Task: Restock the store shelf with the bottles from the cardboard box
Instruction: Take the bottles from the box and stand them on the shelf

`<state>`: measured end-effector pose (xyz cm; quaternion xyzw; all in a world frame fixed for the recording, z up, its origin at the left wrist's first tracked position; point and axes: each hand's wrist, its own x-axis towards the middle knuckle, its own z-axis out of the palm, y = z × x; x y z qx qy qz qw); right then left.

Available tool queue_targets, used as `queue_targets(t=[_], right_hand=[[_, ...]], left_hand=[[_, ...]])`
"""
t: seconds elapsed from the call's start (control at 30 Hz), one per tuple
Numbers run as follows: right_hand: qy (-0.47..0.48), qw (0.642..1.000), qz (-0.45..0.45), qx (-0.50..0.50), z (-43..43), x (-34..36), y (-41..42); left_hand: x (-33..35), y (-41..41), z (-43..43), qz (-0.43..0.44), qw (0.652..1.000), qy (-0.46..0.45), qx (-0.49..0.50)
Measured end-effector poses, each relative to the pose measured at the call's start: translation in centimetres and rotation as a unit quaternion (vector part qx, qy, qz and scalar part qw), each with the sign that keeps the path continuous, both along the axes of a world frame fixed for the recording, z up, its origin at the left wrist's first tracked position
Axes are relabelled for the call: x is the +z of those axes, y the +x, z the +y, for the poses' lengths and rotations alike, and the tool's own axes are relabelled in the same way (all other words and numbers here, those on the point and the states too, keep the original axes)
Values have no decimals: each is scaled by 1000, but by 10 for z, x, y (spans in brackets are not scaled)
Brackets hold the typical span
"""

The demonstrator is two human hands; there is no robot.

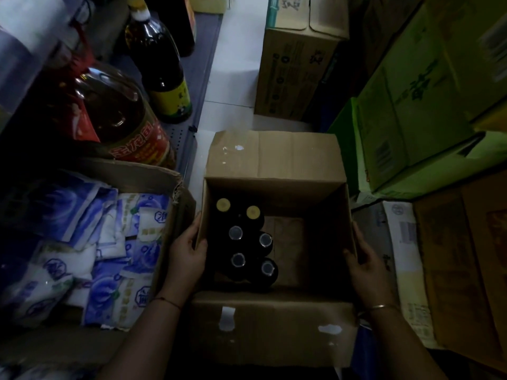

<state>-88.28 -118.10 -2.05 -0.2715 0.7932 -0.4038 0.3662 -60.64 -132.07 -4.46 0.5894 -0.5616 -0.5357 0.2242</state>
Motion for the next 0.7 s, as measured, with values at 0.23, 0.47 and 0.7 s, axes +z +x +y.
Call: queue_targets(t=[0.23, 0.47, 0.7], right_hand=[[12, 1000, -12, 2, 6, -15, -7], [38, 999, 8, 32, 7, -10, -8], [30, 977, 201, 59, 18, 20, 17]], left_hand=[[-3, 1, 6, 3, 1000, 17, 5], [-1, 1, 10, 4, 999, 38, 14], [32, 8, 31, -44, 999, -32, -1]])
